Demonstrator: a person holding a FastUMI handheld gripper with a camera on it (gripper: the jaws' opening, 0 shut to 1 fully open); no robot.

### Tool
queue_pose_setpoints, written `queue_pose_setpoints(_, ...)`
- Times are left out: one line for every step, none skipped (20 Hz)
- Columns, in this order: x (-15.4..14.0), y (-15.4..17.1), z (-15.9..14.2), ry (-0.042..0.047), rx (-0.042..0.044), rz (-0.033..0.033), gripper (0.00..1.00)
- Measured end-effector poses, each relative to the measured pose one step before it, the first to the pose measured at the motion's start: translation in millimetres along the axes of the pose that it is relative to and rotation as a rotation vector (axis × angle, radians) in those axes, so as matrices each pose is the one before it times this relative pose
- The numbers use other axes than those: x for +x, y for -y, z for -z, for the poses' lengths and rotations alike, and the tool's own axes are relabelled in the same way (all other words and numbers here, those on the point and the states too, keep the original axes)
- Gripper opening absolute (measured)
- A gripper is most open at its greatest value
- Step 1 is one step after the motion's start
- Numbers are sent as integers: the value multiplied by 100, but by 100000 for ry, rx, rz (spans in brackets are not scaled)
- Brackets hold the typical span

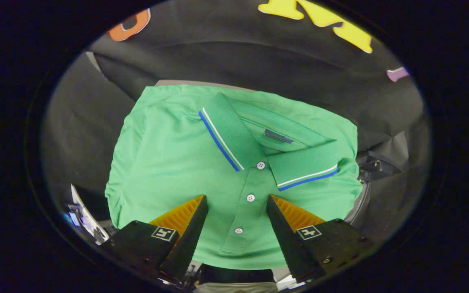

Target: Put the clothes into the washing machine and then close the washing machine lid.

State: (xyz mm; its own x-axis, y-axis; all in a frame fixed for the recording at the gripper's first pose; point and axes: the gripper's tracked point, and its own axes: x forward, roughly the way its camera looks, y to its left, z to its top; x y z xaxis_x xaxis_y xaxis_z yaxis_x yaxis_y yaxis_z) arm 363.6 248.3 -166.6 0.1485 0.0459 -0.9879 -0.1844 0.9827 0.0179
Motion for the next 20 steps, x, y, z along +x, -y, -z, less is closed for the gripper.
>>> queue_pose_setpoints(8,99,-11,-1192,-1528,-581,93)
queue_pose_setpoints(13,15,-84,-575,-1705,-125,89)
queue_pose_setpoints(48,239,-23,-583,-1165,123,88)
queue_pose_setpoints(-127,51,-192,-370,-2309,-191,81)
queue_pose_setpoints(37,42,44,653,-6481,-601,74)
queue_pose_setpoints(-159,278,-90,1383,-8146,-1079,68)
queue_pose_setpoints(-260,145,-208,1131,-2263,-509,61)
queue_pose_setpoints(-166,301,-192,962,1068,-301,50)
queue_pose_setpoints(-300,307,-135,31,2417,-487,39)
queue_pose_setpoints(-404,128,-380,-1018,4206,-2212,29)
queue_pose_setpoints(-167,-259,-106,-501,2050,-2312,18)
queue_pose_setpoints(-170,74,-164,-382,713,-2852,13)
queue_pose_setpoints(136,51,121,21,1331,-2489,11)
queue_pose_setpoints(-75,84,-25,-66,1546,-2322,8)
queue_pose_setpoints(-60,-18,29,-242,2146,-2091,8)
queue_pose_setpoints(-85,14,71,-562,2440,-1583,7)
queue_pose_setpoints(-285,-89,65,13,451,-1059,7)
queue_pose_setpoints(-314,12,-159,1040,109,-592,7)
queue_pose_setpoints(-533,-238,65,870,-362,-844,7)
queue_pose_setpoints(-650,-84,2,826,-135,-933,7)
